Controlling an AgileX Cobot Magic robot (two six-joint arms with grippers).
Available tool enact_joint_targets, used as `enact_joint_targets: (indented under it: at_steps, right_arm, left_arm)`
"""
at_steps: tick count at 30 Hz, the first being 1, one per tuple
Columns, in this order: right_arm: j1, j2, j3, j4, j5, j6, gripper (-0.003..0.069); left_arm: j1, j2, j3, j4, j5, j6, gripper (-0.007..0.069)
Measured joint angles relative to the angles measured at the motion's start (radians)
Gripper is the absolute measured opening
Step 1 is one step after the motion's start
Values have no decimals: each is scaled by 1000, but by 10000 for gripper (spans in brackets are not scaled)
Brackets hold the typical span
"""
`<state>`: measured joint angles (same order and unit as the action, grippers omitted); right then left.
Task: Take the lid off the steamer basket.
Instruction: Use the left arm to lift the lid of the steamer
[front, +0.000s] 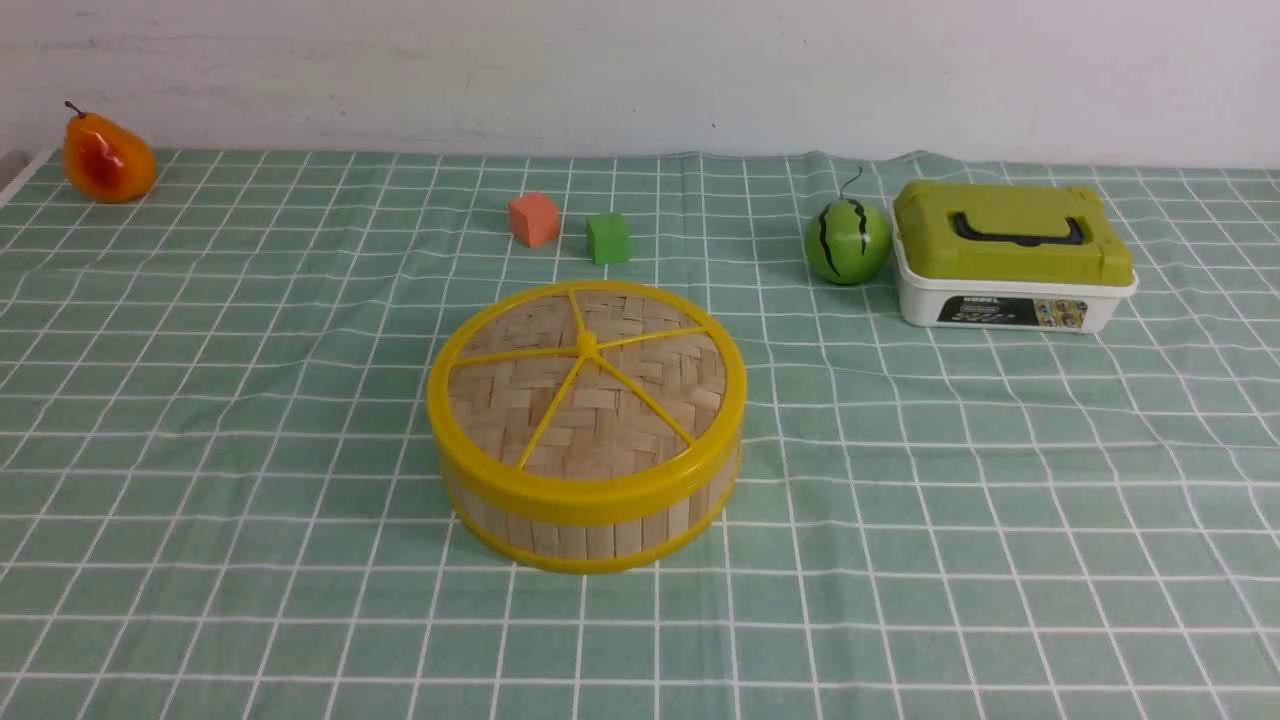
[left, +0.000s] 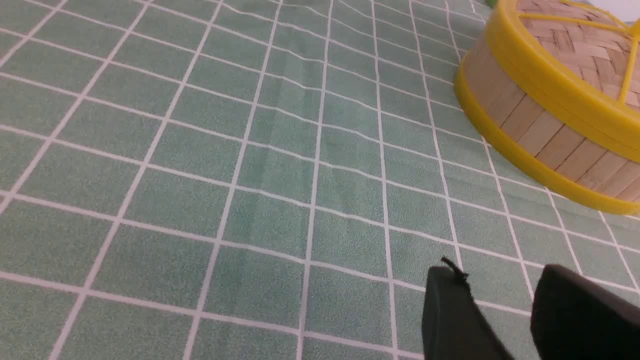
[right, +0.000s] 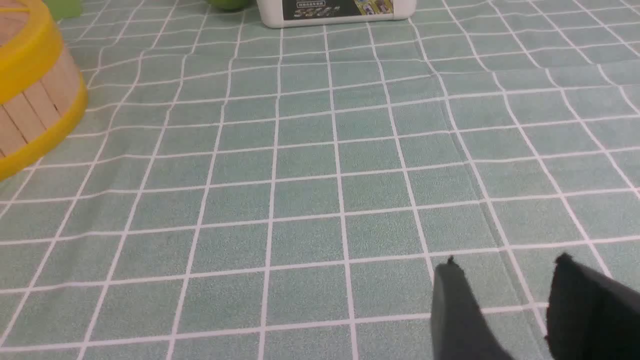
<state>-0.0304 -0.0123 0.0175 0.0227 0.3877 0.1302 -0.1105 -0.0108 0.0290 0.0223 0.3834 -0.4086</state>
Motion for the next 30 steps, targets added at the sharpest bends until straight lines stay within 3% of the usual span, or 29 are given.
enact_joint_targets:
  at_steps: [30]
  right_arm:
    - [0, 0, 0, 0, 0, 0, 241]
  left_arm:
    - [0, 0, 0, 36, 0, 0, 238]
